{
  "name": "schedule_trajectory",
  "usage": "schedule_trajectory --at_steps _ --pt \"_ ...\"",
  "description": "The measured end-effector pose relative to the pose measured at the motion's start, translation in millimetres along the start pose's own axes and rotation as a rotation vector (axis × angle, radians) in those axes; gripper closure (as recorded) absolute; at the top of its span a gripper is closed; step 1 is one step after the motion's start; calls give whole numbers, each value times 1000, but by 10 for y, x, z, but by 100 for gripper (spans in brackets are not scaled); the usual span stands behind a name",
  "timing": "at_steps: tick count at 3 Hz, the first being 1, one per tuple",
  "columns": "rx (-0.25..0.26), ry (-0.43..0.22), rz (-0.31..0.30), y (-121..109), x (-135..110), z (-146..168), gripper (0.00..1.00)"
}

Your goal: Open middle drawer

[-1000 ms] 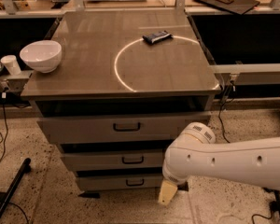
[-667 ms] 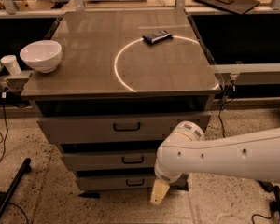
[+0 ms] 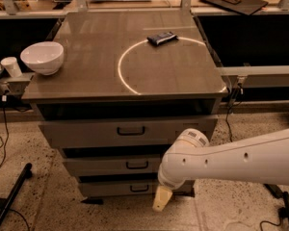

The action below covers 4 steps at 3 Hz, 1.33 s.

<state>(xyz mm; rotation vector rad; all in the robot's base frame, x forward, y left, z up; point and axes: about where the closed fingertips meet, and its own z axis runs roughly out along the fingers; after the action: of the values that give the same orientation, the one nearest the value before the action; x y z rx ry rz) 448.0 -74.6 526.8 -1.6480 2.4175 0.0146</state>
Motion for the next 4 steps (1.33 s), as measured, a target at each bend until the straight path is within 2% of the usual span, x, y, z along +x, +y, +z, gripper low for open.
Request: schedule_trajectory --at_steps 2,3,4 --pt "-9 -31 -31 -16 -301 308 0" --pt "18 -36 -35 -38 -374 383 0" --pt "96 -35 -15 -92 -474 478 0"
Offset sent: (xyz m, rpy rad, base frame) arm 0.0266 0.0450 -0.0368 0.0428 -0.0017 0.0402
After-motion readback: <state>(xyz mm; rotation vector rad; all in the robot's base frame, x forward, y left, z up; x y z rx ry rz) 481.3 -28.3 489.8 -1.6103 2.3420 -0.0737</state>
